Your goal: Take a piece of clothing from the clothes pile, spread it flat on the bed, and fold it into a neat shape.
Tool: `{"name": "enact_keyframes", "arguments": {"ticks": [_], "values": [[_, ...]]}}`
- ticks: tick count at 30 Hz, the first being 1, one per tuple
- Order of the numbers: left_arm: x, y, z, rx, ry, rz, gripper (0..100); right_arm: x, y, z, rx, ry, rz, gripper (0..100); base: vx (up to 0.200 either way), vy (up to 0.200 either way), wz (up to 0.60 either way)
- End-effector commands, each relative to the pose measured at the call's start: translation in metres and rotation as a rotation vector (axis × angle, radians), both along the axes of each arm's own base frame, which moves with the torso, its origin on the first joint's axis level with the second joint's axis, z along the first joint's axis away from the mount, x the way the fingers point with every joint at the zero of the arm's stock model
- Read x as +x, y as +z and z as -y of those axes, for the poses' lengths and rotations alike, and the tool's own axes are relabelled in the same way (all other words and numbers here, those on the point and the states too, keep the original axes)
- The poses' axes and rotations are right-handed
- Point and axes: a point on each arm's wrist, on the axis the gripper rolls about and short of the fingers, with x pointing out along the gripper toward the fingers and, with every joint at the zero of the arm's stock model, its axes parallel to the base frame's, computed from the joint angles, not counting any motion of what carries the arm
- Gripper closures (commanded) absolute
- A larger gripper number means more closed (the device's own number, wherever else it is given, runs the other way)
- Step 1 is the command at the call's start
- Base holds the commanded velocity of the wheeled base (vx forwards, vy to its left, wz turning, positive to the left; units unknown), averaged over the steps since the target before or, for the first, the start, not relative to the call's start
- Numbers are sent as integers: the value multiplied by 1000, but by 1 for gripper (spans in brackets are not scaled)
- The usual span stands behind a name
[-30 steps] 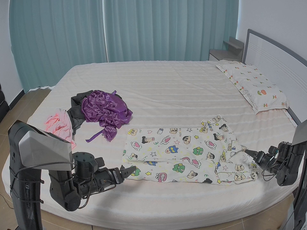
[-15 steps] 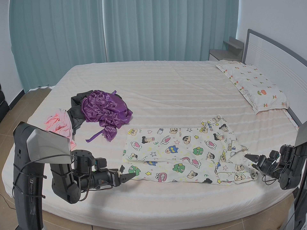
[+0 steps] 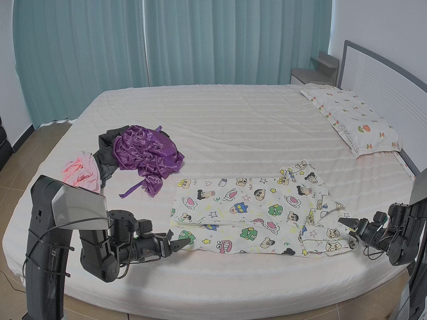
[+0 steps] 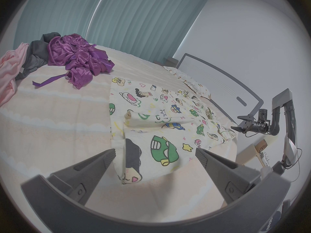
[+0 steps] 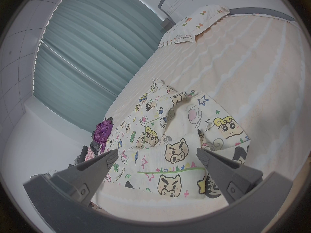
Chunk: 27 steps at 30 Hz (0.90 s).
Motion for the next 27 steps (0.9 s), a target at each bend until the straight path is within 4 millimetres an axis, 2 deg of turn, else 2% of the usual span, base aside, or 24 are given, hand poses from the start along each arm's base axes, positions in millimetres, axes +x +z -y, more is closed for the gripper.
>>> {"name": "enact_keyframes", "arguments": {"ticks": [1,11,12,23,27], "values": [[2,-1,-1,0,9,1,0,1,1,0,-4,0,15,0,0,0,0],[2,-9,3,6,-3,-12,0,1,1,0,-5,-1,16,0,0,0,0],[2,-10,3,7,-3,-14,100,1,1,0,-5,1,16,0,0,0,0],[1,-8,-1,5,11,-17,100,1,0,0,-7,-3,12,0,0,0,0],[-5,-5,-3,10,13,-29,100,1,0,1,-7,-4,13,0,0,0,0]]}}
